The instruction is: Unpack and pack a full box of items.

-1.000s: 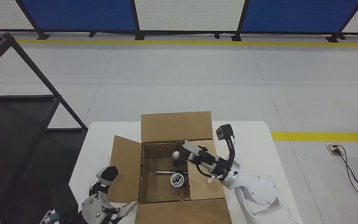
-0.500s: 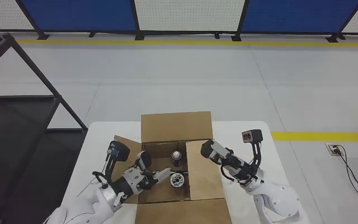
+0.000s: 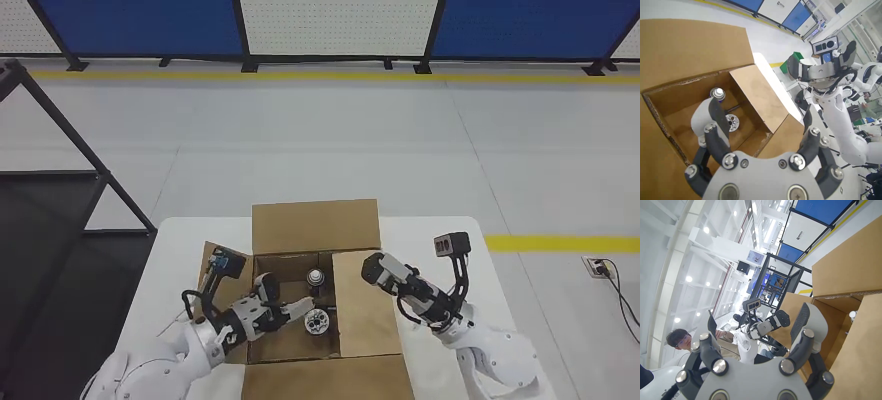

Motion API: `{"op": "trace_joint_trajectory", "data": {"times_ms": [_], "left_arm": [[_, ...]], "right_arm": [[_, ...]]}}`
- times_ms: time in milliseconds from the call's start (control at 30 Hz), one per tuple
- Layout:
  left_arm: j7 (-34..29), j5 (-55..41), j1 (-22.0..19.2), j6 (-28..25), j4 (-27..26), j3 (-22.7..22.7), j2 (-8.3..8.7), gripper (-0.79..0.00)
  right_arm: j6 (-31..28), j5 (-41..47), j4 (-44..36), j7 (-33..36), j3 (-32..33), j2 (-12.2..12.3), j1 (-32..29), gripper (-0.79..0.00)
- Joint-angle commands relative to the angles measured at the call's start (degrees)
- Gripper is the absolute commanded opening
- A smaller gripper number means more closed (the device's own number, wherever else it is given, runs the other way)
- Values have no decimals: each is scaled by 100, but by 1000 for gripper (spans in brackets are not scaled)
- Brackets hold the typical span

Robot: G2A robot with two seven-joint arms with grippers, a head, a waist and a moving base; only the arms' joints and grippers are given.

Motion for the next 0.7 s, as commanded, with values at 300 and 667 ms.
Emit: {"op": "trace_joint_trajectory", "data": {"times_ms": [300, 667], "left_arm": [[-688, -807, -1184, 780, 1240, 1274, -184, 0], [-644, -1897, -1912, 1040, 2404, 1941, -406, 0]], "right_arm": [[-266, 175, -313, -323, 201, 67, -384, 0], [-485, 432, -721, -363, 660, 183, -945, 0]]}}
